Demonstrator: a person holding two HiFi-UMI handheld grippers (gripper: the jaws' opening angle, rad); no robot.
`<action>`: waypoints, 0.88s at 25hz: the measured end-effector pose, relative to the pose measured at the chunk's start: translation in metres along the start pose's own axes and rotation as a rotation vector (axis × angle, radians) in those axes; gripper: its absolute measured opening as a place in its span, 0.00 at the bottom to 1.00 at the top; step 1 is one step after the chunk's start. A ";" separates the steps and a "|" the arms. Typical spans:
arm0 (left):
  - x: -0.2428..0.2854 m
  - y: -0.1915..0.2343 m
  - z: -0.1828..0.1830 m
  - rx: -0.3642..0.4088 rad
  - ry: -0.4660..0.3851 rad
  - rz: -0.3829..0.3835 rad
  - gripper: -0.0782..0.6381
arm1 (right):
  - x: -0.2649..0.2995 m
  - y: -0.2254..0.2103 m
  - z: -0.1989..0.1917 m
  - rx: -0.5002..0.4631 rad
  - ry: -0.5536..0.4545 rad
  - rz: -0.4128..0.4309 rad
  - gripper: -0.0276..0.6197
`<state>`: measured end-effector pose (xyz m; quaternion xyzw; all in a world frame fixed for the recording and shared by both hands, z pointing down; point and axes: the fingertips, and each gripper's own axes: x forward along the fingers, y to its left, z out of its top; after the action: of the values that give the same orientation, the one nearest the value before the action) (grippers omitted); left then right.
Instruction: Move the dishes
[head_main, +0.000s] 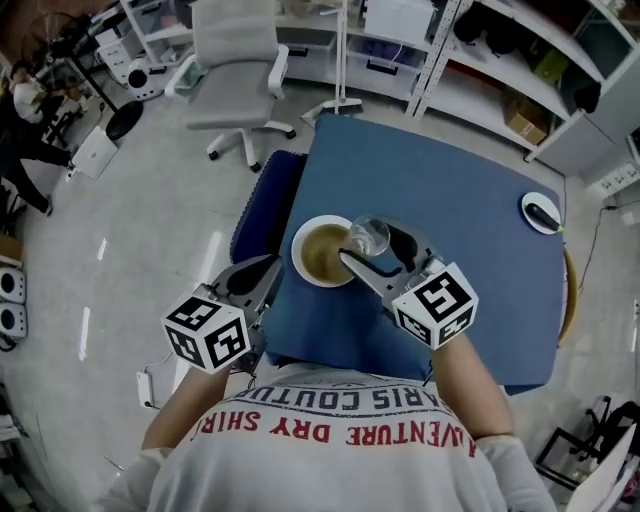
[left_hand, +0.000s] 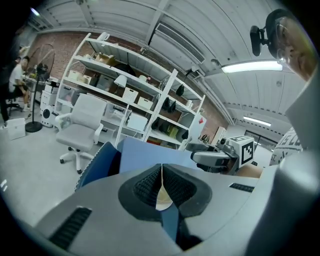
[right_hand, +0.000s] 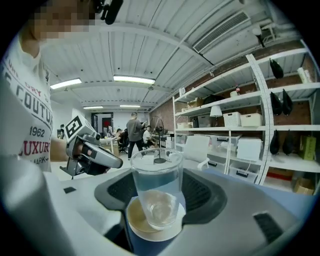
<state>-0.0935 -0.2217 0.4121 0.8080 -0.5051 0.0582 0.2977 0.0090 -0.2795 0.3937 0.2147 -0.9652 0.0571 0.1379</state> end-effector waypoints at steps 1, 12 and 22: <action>0.003 -0.004 0.001 0.007 0.002 -0.010 0.15 | -0.007 -0.003 0.003 -0.005 -0.005 -0.013 0.49; 0.046 -0.048 0.014 0.071 0.037 -0.128 0.15 | -0.079 -0.059 0.007 0.027 -0.031 -0.212 0.49; 0.076 -0.078 0.007 0.113 0.092 -0.196 0.15 | -0.130 -0.102 -0.050 0.117 0.035 -0.359 0.49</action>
<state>0.0085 -0.2608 0.4032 0.8655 -0.4053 0.0939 0.2789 0.1778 -0.3110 0.4094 0.3899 -0.9039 0.0915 0.1499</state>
